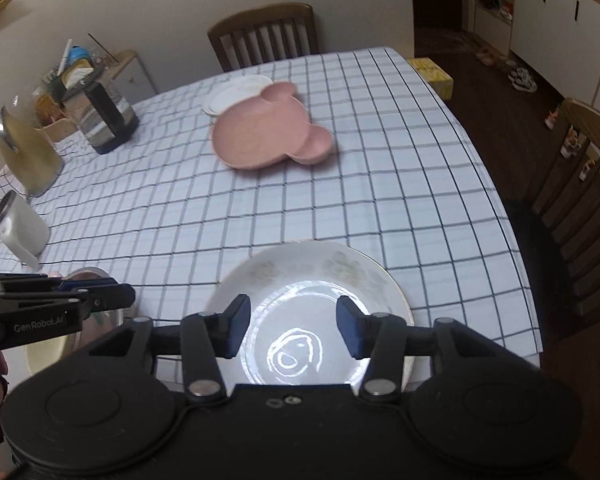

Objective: Organize plates and bowls
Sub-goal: 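Lower the floral plate onto the cloth and open both grippers, then move both grippers to the small white plate beside the pink tray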

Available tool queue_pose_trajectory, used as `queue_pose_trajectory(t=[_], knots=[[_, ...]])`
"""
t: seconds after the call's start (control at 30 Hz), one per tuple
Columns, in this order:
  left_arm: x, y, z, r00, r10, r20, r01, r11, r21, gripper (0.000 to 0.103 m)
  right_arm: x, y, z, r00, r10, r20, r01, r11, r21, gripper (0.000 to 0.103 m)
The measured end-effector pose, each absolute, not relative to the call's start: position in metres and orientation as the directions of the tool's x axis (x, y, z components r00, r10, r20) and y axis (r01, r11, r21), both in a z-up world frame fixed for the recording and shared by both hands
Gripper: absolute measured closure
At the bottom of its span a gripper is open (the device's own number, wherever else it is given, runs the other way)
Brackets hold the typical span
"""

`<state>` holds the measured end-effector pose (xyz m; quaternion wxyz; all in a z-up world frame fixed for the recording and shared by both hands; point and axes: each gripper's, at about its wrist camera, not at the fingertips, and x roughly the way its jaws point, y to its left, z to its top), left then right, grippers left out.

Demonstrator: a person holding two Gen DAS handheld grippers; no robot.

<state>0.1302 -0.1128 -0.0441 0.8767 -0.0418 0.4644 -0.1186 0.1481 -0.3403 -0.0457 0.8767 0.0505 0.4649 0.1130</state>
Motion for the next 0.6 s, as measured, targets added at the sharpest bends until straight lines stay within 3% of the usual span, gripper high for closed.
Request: queue_pose_trajectory(t=[0.03,0.1,0.23,0.33,0.4,0.53,0.6], knots=[[0.129,-0.110,-0.040,0.555,-0.243,-0.796,0.170,0.969,-0.178,0.048,0.148,-0.335,-0.042,0.549,0.246,-0.799,-0.158,0.969,0.191,0.054],[0.128,-0.101,-0.030,0.588,-0.237,-0.774,0.164,0.971,-0.173,0.038,0.148,-0.326,-0.033,0.563,0.251,-0.788,-0.167,0.968,0.188,0.051],[0.135,-0.086,-0.016,0.602,-0.226,-0.766,0.150,0.974,-0.170,0.036,0.152,-0.310,-0.017,0.595,0.249,-0.764,-0.177,0.968,0.178,0.038],[0.145,-0.077,-0.009,0.605,-0.222,-0.765,0.142,0.975,-0.171,0.031,0.161,-0.299,-0.005,0.611,0.249,-0.751,-0.187,0.968,0.168,0.034],[0.153,-0.073,-0.003,0.617,-0.218,-0.756,0.143,0.976,-0.165,0.028,0.170,-0.294,0.003,0.618,0.250,-0.746,-0.191,0.967,0.165,0.024],[0.175,-0.069,0.006,0.639,-0.201,-0.743,0.135,0.979,-0.149,0.025,0.193,-0.283,0.017,0.632,0.250,-0.733,-0.216,0.966,0.143,0.014],[0.190,-0.069,0.010,0.649,-0.173,-0.741,0.117,0.985,-0.128,0.025,0.208,-0.279,0.023,0.637,0.258,-0.726,-0.236,0.962,0.135,0.002]])
